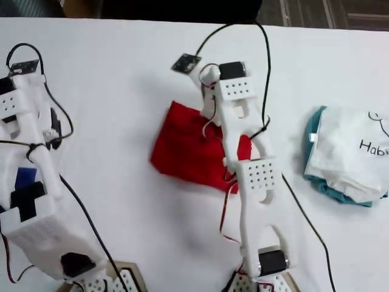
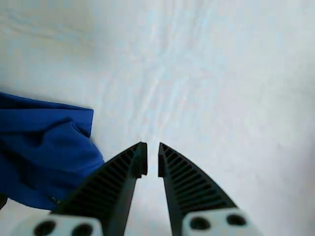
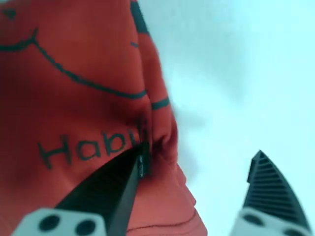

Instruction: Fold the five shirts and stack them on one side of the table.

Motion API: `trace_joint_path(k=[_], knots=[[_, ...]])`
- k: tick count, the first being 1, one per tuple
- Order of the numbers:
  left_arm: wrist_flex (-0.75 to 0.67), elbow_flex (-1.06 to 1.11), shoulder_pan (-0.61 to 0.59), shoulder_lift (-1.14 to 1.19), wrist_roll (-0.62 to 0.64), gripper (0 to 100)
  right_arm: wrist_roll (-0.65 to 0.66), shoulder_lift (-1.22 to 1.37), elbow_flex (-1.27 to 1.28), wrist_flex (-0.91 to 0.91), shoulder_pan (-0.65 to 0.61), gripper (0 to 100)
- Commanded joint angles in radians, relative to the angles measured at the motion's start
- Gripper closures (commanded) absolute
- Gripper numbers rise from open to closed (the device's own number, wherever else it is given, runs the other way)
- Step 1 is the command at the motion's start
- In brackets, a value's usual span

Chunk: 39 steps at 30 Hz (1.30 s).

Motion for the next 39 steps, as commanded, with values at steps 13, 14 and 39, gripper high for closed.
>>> trace_joint_path(k=[13,14,39], knots=[[-0.012,-0.01,0.006,-0.066,-0.002,93,0.034,-0.067,0.086,0.004,-0.096,67.3],[-0.012,-0.01,0.006,-0.068,-0.002,93,0.034,-0.064,0.087,0.004,-0.091,67.3],[-0.006,-0.01,0.006,-0.071,0.0,93,0.04,0.074,0.133,0.007,-0.045,97.6]])
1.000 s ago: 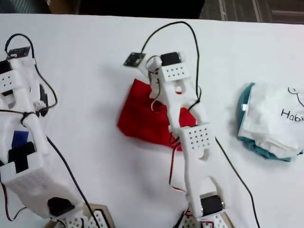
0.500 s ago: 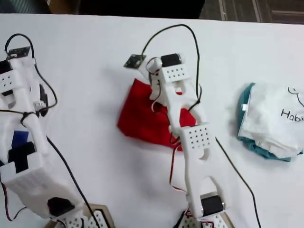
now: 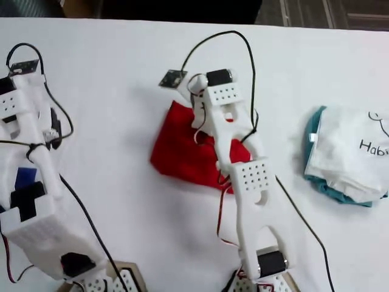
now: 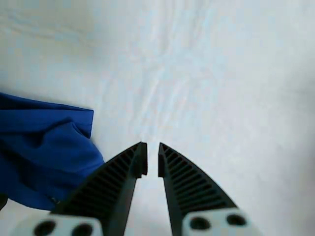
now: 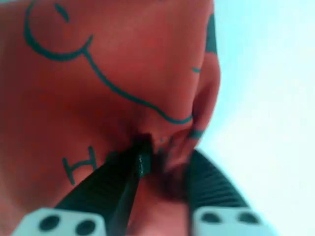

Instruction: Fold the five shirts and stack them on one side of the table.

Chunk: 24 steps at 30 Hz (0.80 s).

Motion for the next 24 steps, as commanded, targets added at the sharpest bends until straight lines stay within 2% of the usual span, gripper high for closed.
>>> trace_joint_path(k=[1,7,12,15,24], knots=[[-0.005,-0.01,0.006,-0.071,0.0,93,0.003,-0.007,0.064,0.013,0.002,97.7],[-0.011,-0.01,0.009,-0.071,0.0,93,-0.017,-0.2,0.226,0.013,0.024,97.6],[-0.011,-0.01,0.009,-0.071,0.0,93,-0.232,-0.401,0.417,0.012,0.088,97.6],[-0.011,-0.01,0.011,-0.069,0.0,93,-0.313,-0.486,0.54,0.005,0.14,97.6],[-0.034,-0.005,0.028,-0.063,0.0,93,-0.348,-0.662,0.686,-0.039,0.239,97.6]])
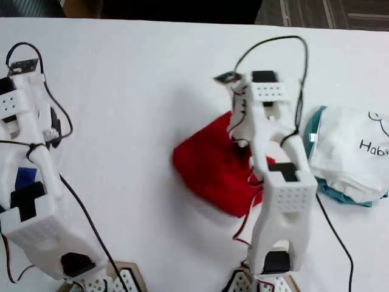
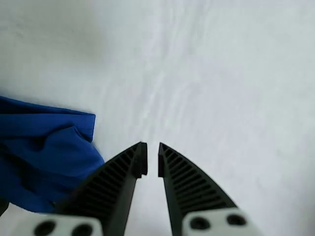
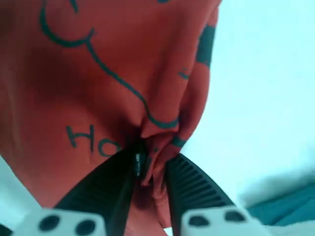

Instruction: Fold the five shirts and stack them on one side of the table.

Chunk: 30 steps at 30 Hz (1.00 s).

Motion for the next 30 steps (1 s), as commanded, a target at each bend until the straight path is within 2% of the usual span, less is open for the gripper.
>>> trace_joint_path(k=[1,6,19,30], knots=[[-0.014,-0.004,0.032,-0.061,0.0,93,-0.026,-0.136,-0.002,-0.025,0.008,97.6],[-0.012,-0.005,0.044,-0.061,0.002,93,-0.104,-0.246,0.006,-0.018,0.018,97.6],[-0.012,-0.008,0.044,-0.063,0.002,93,-0.106,-0.291,0.0,-0.019,0.229,97.6],[-0.012,-0.002,0.044,-0.063,0.0,93,-0.106,-0.343,-0.009,-0.025,0.266,97.6]])
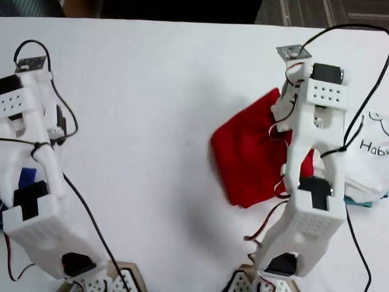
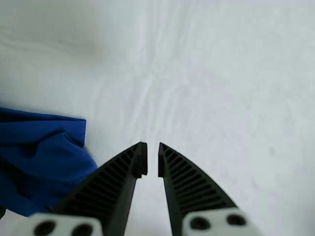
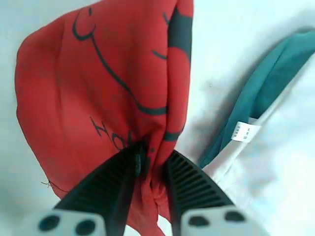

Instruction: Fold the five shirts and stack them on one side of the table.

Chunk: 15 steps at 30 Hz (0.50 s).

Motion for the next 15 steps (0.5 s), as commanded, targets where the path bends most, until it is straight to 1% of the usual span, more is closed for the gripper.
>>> trace_joint_path(k=[1,8,10,15], knots=[[-0.009,-0.002,0.009,-0.063,0.0,93,-0.006,-0.117,-0.021,-0.015,0.036,97.7],[-0.009,-0.002,0.009,-0.061,0.0,93,0.003,-0.162,-0.068,-0.012,0.111,97.7],[-0.009,-0.002,0.009,-0.061,0.0,93,0.003,-0.156,-0.06,0.004,0.101,97.7],[-0.008,-0.002,0.009,-0.061,0.002,93,-0.005,-0.159,-0.061,0.01,0.015,97.7]])
